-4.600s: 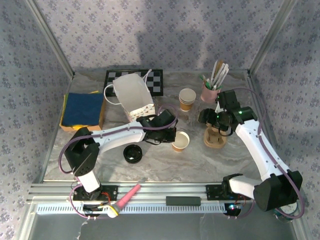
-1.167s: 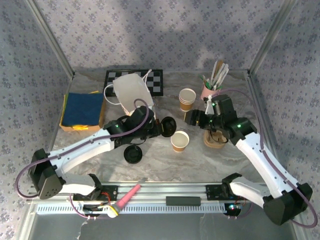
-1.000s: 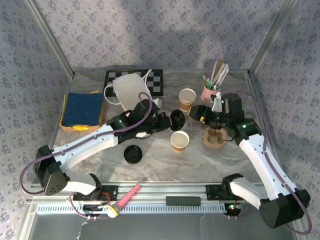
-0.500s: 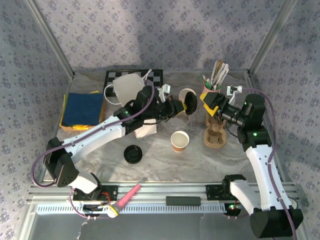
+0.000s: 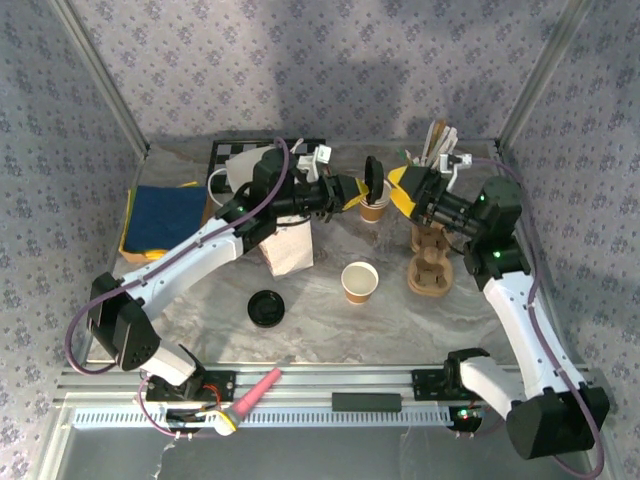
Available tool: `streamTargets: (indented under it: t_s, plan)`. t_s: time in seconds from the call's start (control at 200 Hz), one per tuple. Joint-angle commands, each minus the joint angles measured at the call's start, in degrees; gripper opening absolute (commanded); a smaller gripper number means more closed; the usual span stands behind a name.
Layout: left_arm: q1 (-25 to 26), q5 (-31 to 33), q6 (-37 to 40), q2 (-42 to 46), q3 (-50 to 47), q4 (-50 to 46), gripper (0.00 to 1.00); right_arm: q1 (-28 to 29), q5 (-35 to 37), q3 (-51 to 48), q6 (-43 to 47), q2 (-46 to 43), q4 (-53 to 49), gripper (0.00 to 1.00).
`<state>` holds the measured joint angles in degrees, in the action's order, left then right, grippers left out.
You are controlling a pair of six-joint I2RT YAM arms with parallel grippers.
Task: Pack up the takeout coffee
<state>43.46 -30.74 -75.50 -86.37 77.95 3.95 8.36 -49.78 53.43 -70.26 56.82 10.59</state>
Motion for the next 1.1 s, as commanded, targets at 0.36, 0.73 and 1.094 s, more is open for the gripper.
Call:
streamTargets:
  t_s: [0.36,0.73,1.094]
  plan:
    - [-2.0,-4.6,-1.2,3.6,-1.4,5.1,0.0,7.6,0.7,6.2,-2.4,6.7,8.0,0.91]
    - [-2.4,-5.4,-2.1,3.9,-3.4,7.2,0.0,6.6,0.7,5.0,-5.5,6.7,11.4,0.88]
    - [-2.5,-5.8,-3.5,2.9,-2.5,9.4,0.0,7.1,1.1,3.4,-6.3,7.1,11.5,0.86]
